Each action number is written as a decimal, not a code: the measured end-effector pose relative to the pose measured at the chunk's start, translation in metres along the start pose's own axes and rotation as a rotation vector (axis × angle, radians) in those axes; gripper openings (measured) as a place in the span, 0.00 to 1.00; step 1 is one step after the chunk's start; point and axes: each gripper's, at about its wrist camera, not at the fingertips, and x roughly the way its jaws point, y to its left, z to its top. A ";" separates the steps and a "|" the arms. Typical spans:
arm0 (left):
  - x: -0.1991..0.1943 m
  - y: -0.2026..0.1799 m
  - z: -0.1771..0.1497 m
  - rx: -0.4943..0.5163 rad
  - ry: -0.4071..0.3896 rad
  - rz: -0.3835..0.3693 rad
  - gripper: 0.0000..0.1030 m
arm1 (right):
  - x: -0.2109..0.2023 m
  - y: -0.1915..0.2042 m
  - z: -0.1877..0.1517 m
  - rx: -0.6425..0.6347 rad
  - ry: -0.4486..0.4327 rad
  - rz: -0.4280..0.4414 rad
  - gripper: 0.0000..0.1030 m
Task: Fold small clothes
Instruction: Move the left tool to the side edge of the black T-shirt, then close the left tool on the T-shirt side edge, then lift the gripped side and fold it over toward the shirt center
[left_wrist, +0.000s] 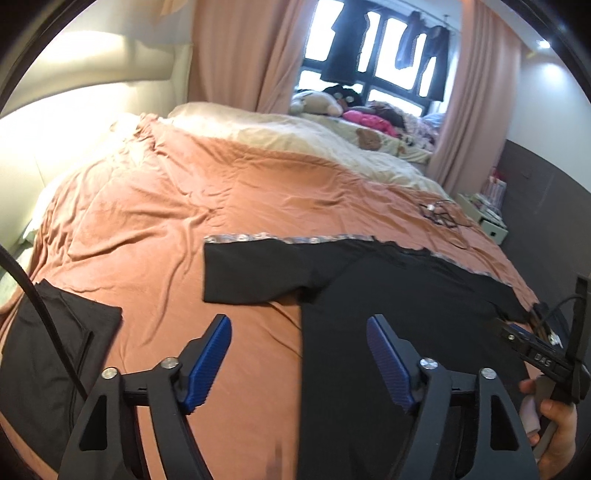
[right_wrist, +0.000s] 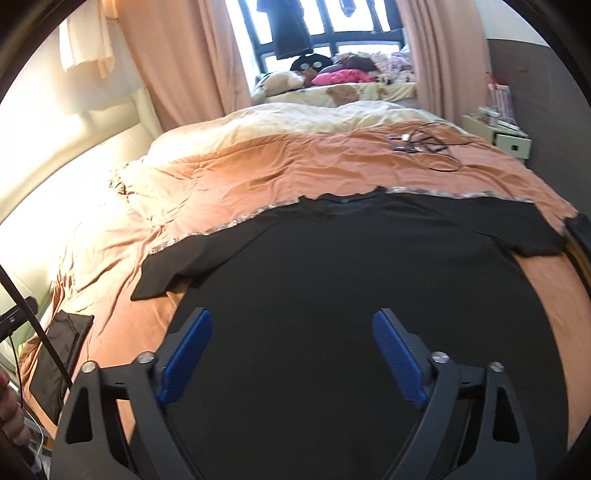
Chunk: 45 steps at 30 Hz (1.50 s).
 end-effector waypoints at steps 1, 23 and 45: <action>0.010 0.007 0.006 -0.008 0.011 0.009 0.69 | 0.007 0.001 0.006 0.010 0.006 0.017 0.85; 0.257 0.128 0.055 -0.183 0.292 0.103 0.53 | 0.226 0.031 0.098 -0.182 0.265 0.151 0.32; 0.238 0.091 0.129 -0.117 0.191 0.064 0.06 | 0.340 0.072 0.089 -0.042 0.374 0.349 0.12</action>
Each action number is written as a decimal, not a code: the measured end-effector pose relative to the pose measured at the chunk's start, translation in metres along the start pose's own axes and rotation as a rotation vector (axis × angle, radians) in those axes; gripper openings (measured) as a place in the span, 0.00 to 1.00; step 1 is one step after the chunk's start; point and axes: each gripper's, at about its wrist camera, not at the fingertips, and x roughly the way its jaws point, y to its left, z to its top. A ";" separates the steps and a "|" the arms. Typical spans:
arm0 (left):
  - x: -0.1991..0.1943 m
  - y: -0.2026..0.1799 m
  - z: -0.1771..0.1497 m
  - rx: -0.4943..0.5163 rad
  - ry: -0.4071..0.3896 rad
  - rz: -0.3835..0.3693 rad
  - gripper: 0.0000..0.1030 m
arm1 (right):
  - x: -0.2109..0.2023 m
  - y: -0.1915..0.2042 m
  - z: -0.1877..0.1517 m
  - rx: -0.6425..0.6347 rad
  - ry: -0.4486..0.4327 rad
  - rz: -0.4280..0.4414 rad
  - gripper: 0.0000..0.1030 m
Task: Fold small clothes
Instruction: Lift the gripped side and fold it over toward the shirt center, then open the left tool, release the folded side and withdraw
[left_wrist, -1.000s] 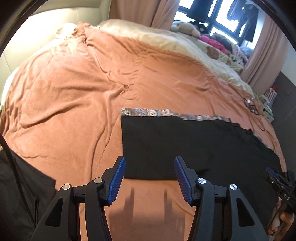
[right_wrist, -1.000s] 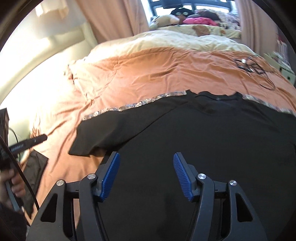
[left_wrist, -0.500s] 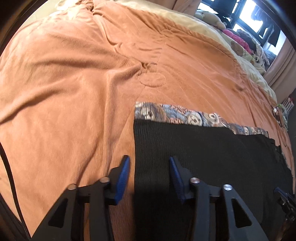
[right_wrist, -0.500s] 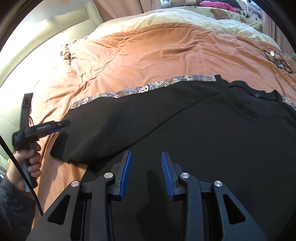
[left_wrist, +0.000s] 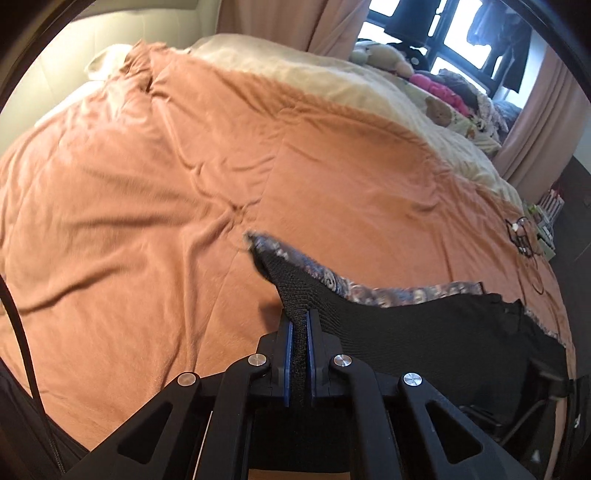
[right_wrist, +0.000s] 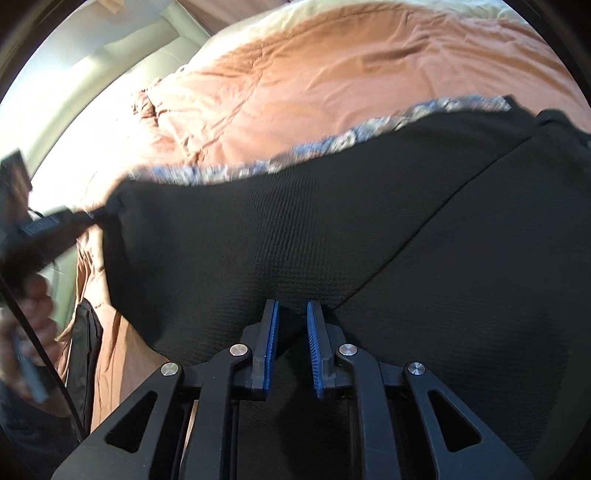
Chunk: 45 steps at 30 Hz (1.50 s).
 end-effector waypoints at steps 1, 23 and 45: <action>-0.006 -0.008 0.005 0.011 -0.007 -0.006 0.06 | 0.000 0.001 0.002 -0.003 0.002 0.001 0.12; -0.031 -0.199 0.011 0.226 0.029 -0.220 0.06 | -0.133 -0.074 -0.010 0.095 -0.112 -0.042 0.59; 0.051 -0.158 -0.056 0.221 0.239 -0.127 0.28 | -0.145 -0.141 -0.013 0.298 -0.107 -0.026 0.64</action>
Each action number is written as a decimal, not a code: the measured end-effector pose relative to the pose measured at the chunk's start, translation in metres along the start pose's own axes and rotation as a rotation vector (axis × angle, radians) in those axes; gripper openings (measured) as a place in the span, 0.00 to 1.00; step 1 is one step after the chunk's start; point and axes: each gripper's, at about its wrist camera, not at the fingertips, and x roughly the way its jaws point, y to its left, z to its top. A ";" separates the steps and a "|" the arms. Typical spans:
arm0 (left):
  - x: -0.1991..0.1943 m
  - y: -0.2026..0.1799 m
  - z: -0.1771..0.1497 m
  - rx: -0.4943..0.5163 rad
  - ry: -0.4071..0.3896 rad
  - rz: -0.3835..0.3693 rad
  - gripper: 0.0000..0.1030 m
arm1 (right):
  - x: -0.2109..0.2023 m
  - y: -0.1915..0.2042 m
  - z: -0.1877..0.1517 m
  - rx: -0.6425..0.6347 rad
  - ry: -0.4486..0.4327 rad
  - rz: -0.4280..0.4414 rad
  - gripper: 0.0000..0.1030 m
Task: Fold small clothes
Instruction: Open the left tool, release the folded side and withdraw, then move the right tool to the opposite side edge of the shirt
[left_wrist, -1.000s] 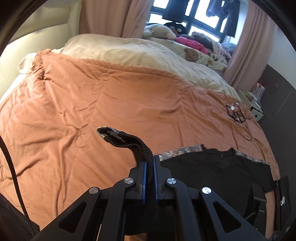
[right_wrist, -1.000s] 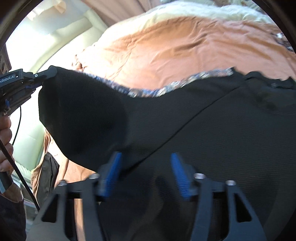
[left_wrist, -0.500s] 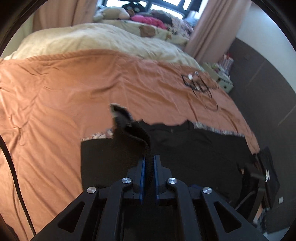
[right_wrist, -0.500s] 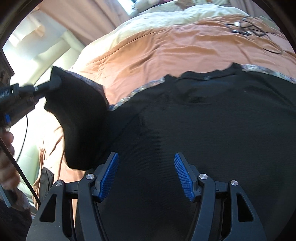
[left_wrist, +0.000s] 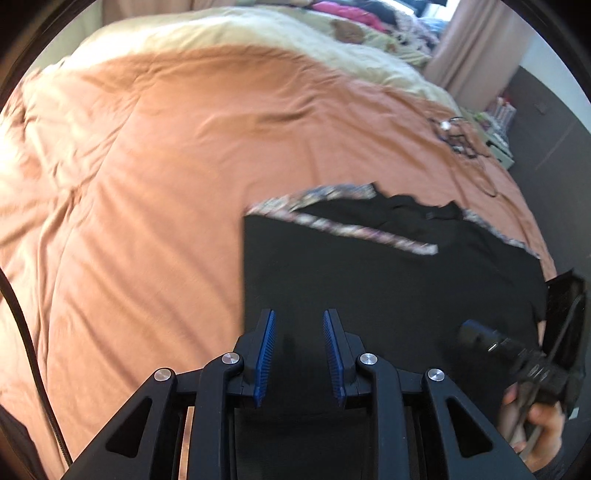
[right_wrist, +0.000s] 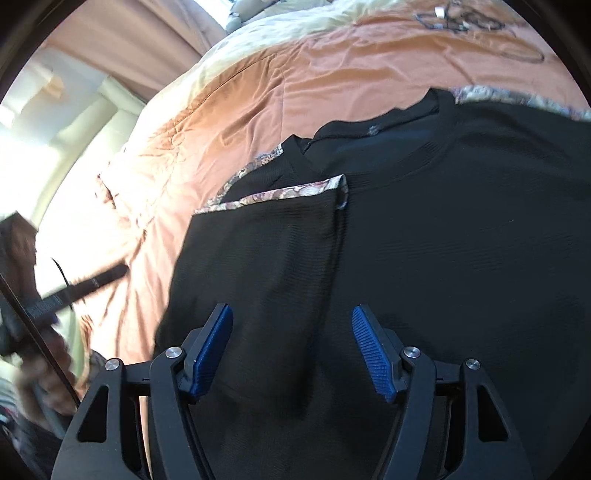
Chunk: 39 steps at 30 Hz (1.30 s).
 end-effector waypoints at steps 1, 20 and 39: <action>0.004 0.008 -0.005 -0.010 0.010 0.004 0.28 | 0.002 -0.002 0.002 0.003 0.000 0.000 0.64; 0.023 0.043 -0.063 -0.083 0.082 0.149 0.29 | 0.019 -0.005 -0.017 0.011 0.055 -0.125 0.00; -0.140 -0.042 -0.113 -0.028 -0.189 0.110 0.96 | -0.155 0.032 -0.059 -0.137 -0.155 -0.210 0.62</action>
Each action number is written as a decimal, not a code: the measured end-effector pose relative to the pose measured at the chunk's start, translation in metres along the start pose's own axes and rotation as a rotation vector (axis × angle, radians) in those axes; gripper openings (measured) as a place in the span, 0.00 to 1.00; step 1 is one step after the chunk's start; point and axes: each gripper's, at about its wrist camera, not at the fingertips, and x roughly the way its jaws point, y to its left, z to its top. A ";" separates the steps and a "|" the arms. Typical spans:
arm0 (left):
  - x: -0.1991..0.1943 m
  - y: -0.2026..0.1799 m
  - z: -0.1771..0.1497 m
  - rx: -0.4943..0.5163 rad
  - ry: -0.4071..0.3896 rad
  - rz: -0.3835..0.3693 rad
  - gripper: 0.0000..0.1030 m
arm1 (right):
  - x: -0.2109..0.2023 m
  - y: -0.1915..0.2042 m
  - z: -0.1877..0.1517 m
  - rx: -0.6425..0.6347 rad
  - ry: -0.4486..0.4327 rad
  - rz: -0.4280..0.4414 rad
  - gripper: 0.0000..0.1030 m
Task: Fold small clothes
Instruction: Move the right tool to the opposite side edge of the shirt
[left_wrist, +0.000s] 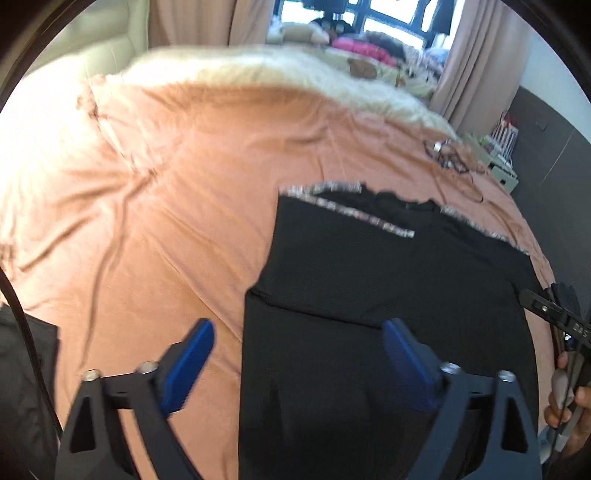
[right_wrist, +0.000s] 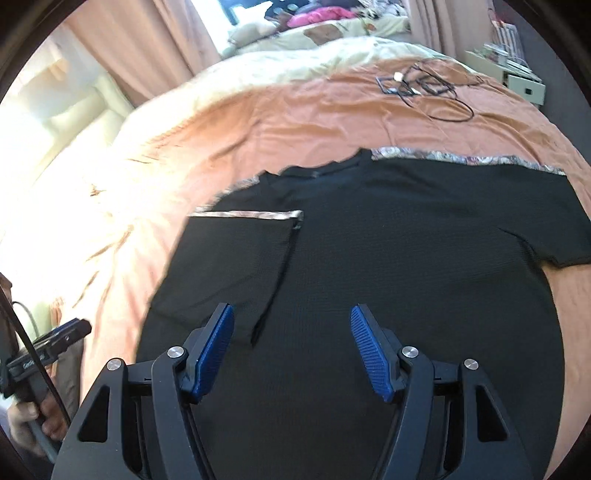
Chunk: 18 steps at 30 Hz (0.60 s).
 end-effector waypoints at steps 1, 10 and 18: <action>-0.009 -0.004 -0.002 0.008 -0.027 0.000 0.97 | -0.009 -0.002 -0.001 -0.002 -0.018 -0.008 0.62; -0.067 -0.052 -0.022 0.066 -0.027 -0.090 1.00 | -0.105 -0.020 -0.034 -0.079 -0.096 -0.102 0.62; -0.124 -0.091 -0.052 0.046 -0.050 -0.173 1.00 | -0.192 -0.027 -0.065 -0.086 -0.126 -0.173 0.62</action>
